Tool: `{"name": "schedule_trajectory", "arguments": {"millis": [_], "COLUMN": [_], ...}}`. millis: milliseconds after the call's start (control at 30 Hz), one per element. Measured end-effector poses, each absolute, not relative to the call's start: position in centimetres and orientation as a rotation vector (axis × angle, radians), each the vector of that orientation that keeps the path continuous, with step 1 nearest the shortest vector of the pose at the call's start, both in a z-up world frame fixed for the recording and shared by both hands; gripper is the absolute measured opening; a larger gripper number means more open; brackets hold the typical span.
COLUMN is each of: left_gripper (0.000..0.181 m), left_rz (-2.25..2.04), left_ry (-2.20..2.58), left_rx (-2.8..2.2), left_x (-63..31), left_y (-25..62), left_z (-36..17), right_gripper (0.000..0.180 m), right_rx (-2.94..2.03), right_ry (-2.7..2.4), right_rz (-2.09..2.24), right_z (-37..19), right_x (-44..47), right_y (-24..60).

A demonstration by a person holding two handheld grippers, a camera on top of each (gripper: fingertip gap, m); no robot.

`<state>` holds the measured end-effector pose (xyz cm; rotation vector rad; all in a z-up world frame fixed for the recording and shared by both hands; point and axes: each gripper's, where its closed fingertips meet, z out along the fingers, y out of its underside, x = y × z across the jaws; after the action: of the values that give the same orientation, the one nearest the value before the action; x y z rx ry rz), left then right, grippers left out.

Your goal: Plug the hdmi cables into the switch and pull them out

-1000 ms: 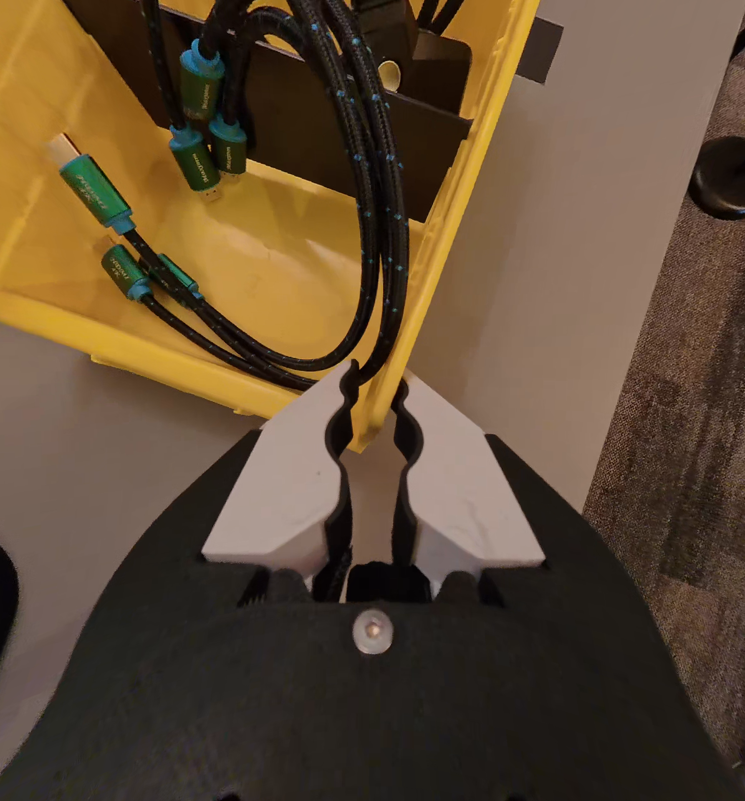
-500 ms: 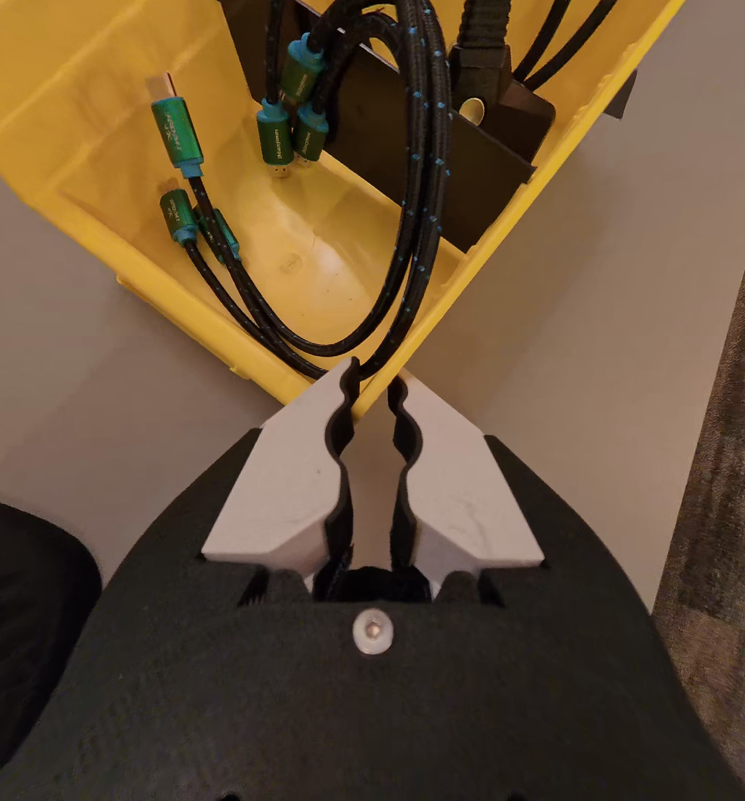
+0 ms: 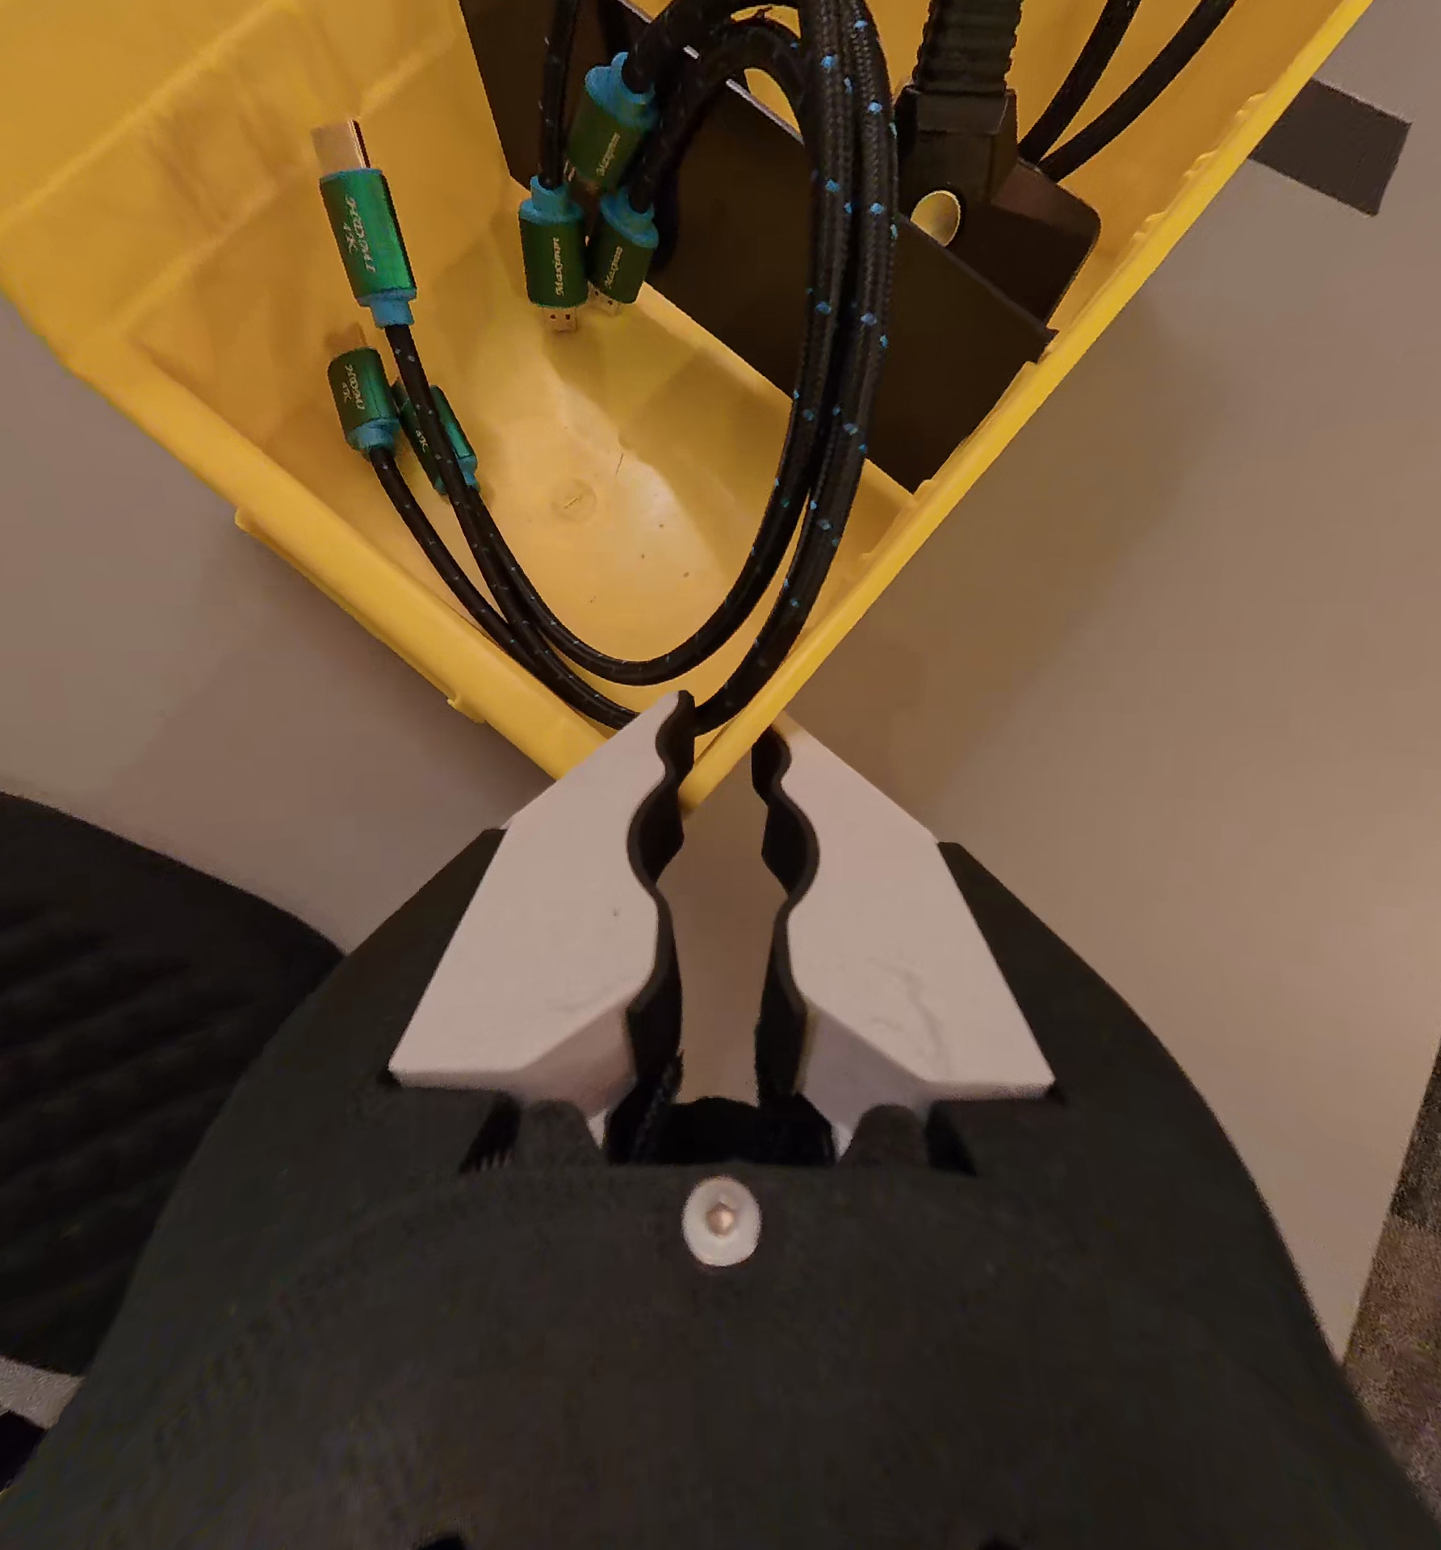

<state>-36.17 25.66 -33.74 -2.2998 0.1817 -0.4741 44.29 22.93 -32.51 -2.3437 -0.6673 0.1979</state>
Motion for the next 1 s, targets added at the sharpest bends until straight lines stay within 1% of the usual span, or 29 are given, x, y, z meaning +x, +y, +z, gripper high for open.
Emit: {"name": "schedule_trajectory", "arguments": {"millis": [33,100,167,233,367,500,700,1000], "left_gripper": [0.067,0.051,0.043,0.029,0.021,0.006,0.006,0.007], "left_rz": [-0.472,-0.446,-0.435,-0.443,-0.48,-0.469,-0.501,-0.449], "left_ry": [0.2,0.224,0.203,0.176,0.109,0.053,0.097,0.137], "left_rx": [-2.309,-2.299,-2.29,-2.279,-2.246,-2.246,-2.233,-2.105], "left_x": [-35.9,-35.7,-36.0,-36.3,-36.9,-37.6,-36.5,-36.6], "left_y": [25.7,26.1,26.5,26.6,27.0,27.0,26.6,26.3], "left_z": [-34.2,-34.5,-34.7,-34.8,-34.6,-34.5,-33.7,-28.2], "right_gripper": [0.012,0.012,0.012,0.012,0.012,0.012,0.013,0.015], "right_rx": [-2.343,-2.343,-2.343,-2.34,-2.332,-2.325,-2.312,-2.271], "right_ry": [-0.676,-0.696,-0.707,-0.717,-0.746,-0.779,-0.82,-0.893], "right_rz": [0.201,0.202,0.211,0.218,0.228,0.244,0.261,0.306], "right_z": [-32.5,-32.5,-32.5,-32.5,-32.5,-32.5,-32.5,-32.5], "right_x": [43.9,43.2,42.4,41.7,40.0,37.9,34.8,29.6], "right_y": [22.6,21.9,21.3,20.7,19.8,19.1,18.0,17.0]}}
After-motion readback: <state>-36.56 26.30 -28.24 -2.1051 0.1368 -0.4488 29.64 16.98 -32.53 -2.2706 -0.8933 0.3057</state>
